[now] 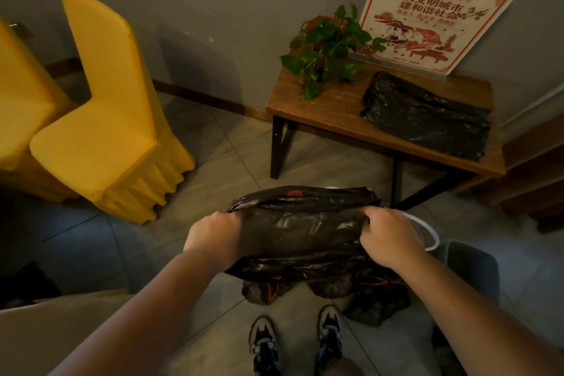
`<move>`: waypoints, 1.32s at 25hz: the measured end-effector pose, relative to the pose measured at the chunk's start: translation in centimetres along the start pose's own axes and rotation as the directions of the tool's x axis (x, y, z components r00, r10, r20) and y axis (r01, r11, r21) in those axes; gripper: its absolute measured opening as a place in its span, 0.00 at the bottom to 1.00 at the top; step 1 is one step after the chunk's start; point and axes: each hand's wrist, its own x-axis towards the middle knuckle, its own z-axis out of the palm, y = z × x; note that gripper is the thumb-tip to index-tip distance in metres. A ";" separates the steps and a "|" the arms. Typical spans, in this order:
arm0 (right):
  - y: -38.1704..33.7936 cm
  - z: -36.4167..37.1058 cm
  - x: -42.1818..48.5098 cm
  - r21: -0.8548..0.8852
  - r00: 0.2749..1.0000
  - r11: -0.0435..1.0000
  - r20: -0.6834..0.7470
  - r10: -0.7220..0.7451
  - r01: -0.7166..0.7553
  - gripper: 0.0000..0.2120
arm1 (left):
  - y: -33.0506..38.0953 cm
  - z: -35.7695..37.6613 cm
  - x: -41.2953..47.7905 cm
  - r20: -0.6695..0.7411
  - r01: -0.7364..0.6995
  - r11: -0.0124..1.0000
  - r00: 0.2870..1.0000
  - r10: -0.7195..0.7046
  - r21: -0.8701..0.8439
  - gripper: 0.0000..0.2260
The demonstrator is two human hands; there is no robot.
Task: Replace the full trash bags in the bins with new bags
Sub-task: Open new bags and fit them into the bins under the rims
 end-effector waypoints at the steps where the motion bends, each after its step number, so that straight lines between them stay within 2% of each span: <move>1: -0.1 0.5 0.2 0.049 1.000 0.999 -0.026 0.011 -0.009 0.13 | 0.2 0.2 0.2 0.002 -0.004 1.000 1.000 0.004 -0.006 0.18; 4: -0.1 2.2 0.8 0.133 1.000 0.991 -0.010 0.005 -0.004 0.16 | 0.9 1.2 0.5 -0.016 0.038 0.997 0.999 -0.039 -0.062 0.11; 7: 1.2 4.3 1.7 0.001 0.999 0.999 -0.041 -0.034 0.034 0.17 | 1.4 3.2 0.8 -0.021 0.092 0.991 0.995 -0.095 -0.101 0.12; 9: 2.5 5.8 2.4 -0.016 0.997 0.998 -0.034 -0.068 0.067 0.17 | 1.5 4.5 0.9 -0.003 0.149 0.982 0.989 -0.151 -0.119 0.11; 13: 4.7 9.4 4.4 0.018 0.994 0.999 0.102 -0.039 0.037 0.21 | 1.4 7.6 2.1 0.084 0.213 0.956 0.976 -0.200 -0.203 0.11; 16: 5.6 12.6 5.8 0.080 0.979 0.996 0.198 -0.044 0.029 0.25 | 1.7 11.1 3.4 0.147 0.269 0.929 0.960 -0.238 -0.253 0.14; 20: 6.8 18.4 7.0 0.142 0.940 0.989 0.340 -0.017 -0.034 0.26 | 1.7 16.7 5.0 0.262 0.299 0.920 0.937 -0.233 -0.254 0.21; 22: 7.6 22.5 7.2 0.174 0.911 0.982 0.412 -0.007 -0.072 0.25 | 0.8 19.9 5.8 0.302 0.330 0.914 0.919 -0.253 -0.237 0.22; 25: 8.4 28.9 9.0 0.214 0.863 0.967 0.505 0.009 -0.136 0.26 | -1.9 24.7 8.1 0.333 0.315 0.927 0.912 -0.238 -0.201 0.20; 29: 8.4 37.9 14.7 0.264 0.815 0.947 0.579 -0.003 -0.184 0.31 | -5.0 31.6 13.4 0.365 0.284 0.947 0.906 -0.215 -0.146 0.07; 31: 8.2 41.2 18.3 0.289 0.810 0.943 0.585 -0.037 -0.166 0.31 | -5.9 34.8 16.6 0.355 0.241 0.954 0.920 -0.167 -0.177 0.11; 33: 8.3 43.3 22.0 0.309 0.846 0.942 0.530 -0.061 -0.126 0.30 | -6.5 37.3 19.9 0.334 0.157 0.965 0.939 -0.081 -0.208 0.21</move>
